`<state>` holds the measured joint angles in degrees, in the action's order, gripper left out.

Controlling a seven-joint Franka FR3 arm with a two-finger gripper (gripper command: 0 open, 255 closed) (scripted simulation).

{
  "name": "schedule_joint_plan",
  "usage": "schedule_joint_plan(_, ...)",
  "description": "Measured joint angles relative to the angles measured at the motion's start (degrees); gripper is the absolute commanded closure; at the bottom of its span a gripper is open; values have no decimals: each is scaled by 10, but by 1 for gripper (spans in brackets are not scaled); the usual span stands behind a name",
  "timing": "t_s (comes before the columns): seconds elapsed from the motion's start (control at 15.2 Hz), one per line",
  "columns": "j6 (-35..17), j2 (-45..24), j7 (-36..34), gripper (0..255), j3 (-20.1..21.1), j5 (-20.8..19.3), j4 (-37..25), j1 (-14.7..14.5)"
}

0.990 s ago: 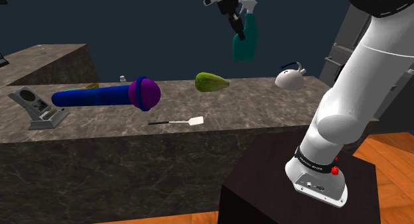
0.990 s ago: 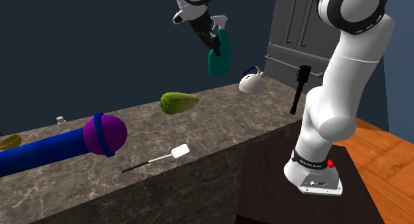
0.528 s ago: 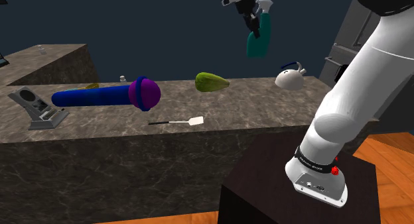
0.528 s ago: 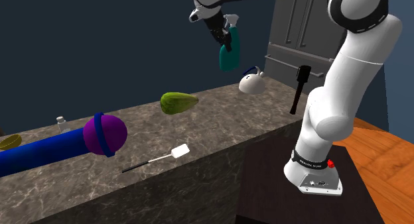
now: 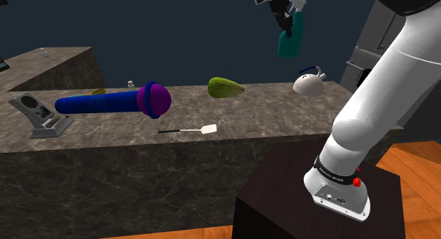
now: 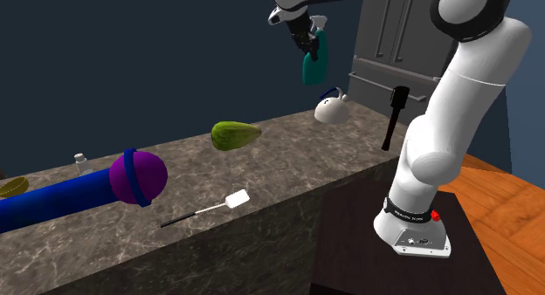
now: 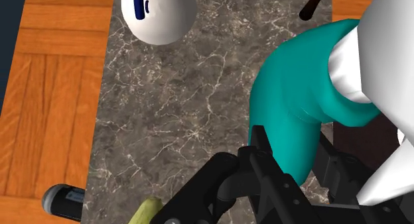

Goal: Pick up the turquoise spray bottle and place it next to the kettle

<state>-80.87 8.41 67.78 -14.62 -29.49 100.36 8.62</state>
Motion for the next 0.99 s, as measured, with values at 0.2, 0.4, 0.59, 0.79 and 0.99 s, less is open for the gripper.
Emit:
schedule_joint_plan(0.2,-26,-6,38,255,-26,-9,-2,19)
schedule_joint_plan(0.4,-55,-23,79,255,-55,-13,-13,40)
schedule_joint_plan(0.59,-71,-44,120,255,-79,-12,-39,58)
schedule_joint_plan(0.79,-97,-67,161,255,-106,-6,-58,81)
schedule_joint_plan(0.99,-120,-106,208,255,-131,10,-95,106)
